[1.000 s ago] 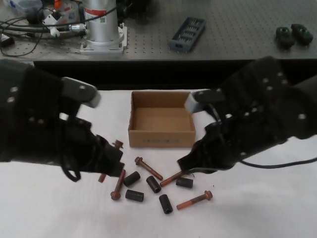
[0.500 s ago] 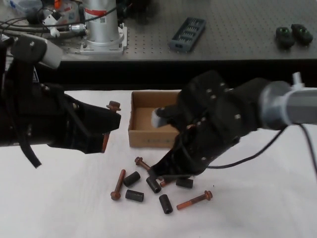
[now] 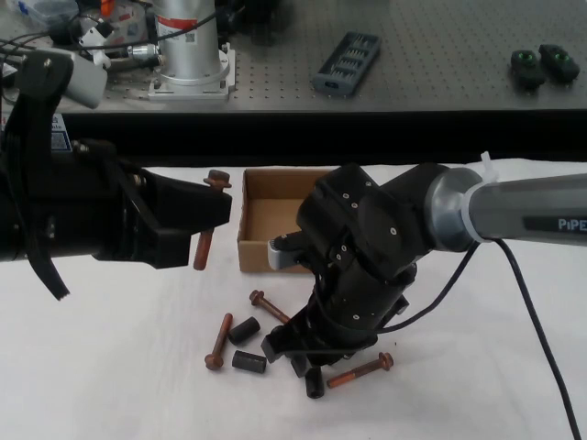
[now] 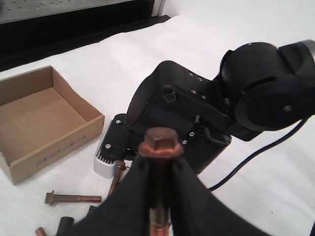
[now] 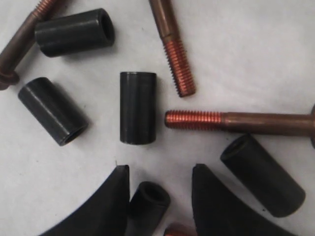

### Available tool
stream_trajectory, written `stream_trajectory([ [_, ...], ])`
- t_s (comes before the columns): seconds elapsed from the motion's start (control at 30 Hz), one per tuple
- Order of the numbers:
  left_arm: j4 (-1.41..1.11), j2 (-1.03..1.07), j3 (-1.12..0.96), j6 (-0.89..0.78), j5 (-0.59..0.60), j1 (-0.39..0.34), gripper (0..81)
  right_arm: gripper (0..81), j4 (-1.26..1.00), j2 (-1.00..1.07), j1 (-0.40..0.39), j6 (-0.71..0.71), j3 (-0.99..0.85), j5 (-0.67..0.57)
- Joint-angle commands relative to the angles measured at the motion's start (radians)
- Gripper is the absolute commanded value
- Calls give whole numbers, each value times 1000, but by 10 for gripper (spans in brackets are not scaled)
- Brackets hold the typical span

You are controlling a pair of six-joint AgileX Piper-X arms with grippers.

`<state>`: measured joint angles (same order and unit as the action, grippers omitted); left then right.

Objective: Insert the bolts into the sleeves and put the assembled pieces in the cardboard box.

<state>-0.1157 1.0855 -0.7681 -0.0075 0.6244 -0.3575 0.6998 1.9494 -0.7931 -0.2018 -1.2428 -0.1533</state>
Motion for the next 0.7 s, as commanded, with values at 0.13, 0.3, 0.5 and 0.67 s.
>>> stream_trajectory([
  [0.13,-35,-10,-4,-17,19,3,6,305,47,0,0,-31,-10,-6],
  [0.3,-35,-10,-4,-17,17,3,6,304,92,0,-25,-53,-10,1],
  [0.5,-35,-10,-4,-17,17,3,6,304,77,0,-71,-98,-10,9],
  [0.67,-35,-10,-4,-17,17,3,6,279,77,0,-80,-118,-10,23],
])
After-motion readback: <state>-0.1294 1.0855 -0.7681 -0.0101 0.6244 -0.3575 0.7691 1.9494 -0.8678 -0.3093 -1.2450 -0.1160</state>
